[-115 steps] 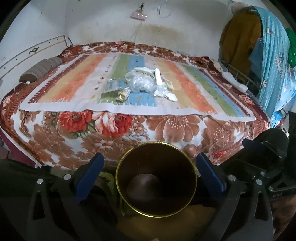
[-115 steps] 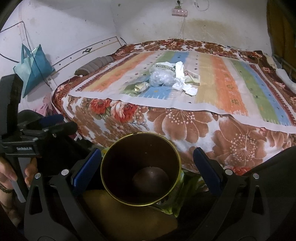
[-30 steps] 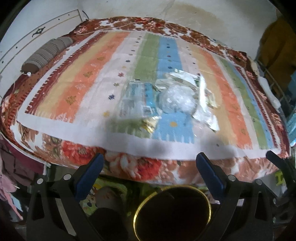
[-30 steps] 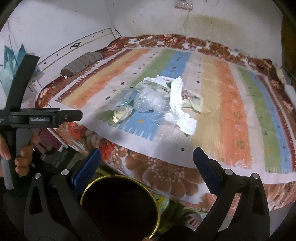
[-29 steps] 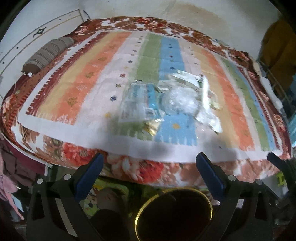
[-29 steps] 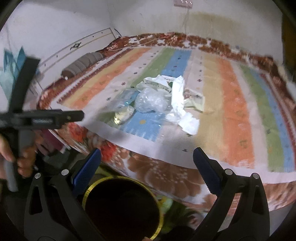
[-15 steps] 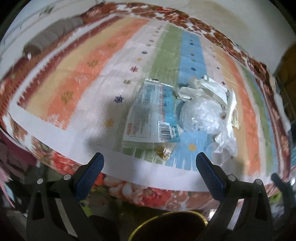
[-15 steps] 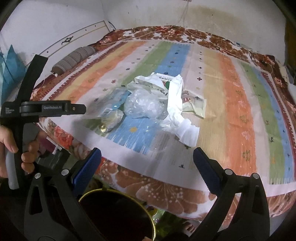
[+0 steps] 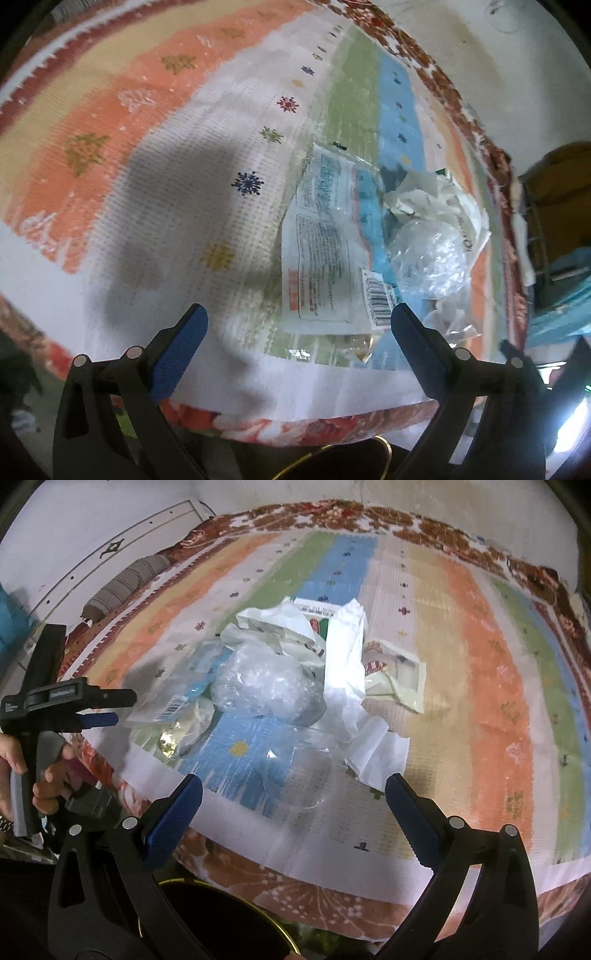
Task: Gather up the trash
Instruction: 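Move both tools forward over the trash pile on the striped sheet, then close left tool on the thin clear plastic strip while right tool grasps the clear plastic lid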
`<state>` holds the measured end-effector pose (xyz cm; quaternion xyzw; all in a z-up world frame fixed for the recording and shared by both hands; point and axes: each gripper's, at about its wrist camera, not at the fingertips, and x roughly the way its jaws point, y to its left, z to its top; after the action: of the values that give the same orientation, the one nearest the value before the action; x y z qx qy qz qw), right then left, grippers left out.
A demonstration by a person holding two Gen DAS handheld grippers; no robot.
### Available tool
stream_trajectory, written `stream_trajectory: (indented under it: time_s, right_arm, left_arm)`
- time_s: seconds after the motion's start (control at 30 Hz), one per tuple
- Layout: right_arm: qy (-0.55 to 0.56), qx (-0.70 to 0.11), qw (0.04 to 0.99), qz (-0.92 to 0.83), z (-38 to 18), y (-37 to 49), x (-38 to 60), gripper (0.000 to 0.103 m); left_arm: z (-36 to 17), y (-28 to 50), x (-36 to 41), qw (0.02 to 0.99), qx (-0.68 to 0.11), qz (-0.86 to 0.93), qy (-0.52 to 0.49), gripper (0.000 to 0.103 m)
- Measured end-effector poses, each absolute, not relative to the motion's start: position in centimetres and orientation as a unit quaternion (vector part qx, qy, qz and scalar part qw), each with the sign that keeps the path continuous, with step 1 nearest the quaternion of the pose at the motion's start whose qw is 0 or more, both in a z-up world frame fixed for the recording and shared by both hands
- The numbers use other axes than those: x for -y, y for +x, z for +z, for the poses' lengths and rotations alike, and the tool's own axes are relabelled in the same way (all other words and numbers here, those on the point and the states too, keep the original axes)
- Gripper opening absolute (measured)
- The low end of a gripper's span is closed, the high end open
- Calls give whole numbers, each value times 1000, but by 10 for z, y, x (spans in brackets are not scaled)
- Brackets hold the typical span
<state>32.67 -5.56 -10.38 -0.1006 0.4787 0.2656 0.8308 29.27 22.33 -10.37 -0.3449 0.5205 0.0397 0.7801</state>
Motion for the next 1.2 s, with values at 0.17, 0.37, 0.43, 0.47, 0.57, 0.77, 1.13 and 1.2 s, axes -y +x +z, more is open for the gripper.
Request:
stream_trajectory:
  time_s: [0.17, 0.37, 0.43, 0.47, 0.57, 0.77, 1.13, 1.2]
  right_arm:
    - [-99, -492, 825, 260, -119, 342, 45, 94]
    - [-113, -505, 820, 246, -138, 359, 36, 94]
    - [-113, -509, 817, 246, -144, 364, 31, 94]
    - [-113, -510, 817, 246, -145, 366, 29, 94]
    - [-113, -517, 813, 243, -149, 367, 20, 93]
    - [-117, -533, 811, 213, -162, 376, 11, 92]
    - [-119, -553, 796, 214, -173, 384, 11, 73]
    - [-119, -552, 795, 221, -172, 384, 10, 73]
  left_arm:
    - [-114, 302, -227, 780, -511, 2, -362, 96]
    - [-124, 311, -227, 772, -521, -14, -363, 95]
    - [-128, 313, -232, 769, -522, -9, -369, 90]
    - [-129, 313, -233, 768, -524, -8, -368, 89]
    - [-127, 316, -230, 772, -525, -23, -356, 87]
    - [-130, 320, -233, 771, -524, -20, -361, 81]
    - [-128, 327, -225, 759, -535, -37, -369, 37]
    - [-126, 328, -223, 761, -535, -43, -366, 28]
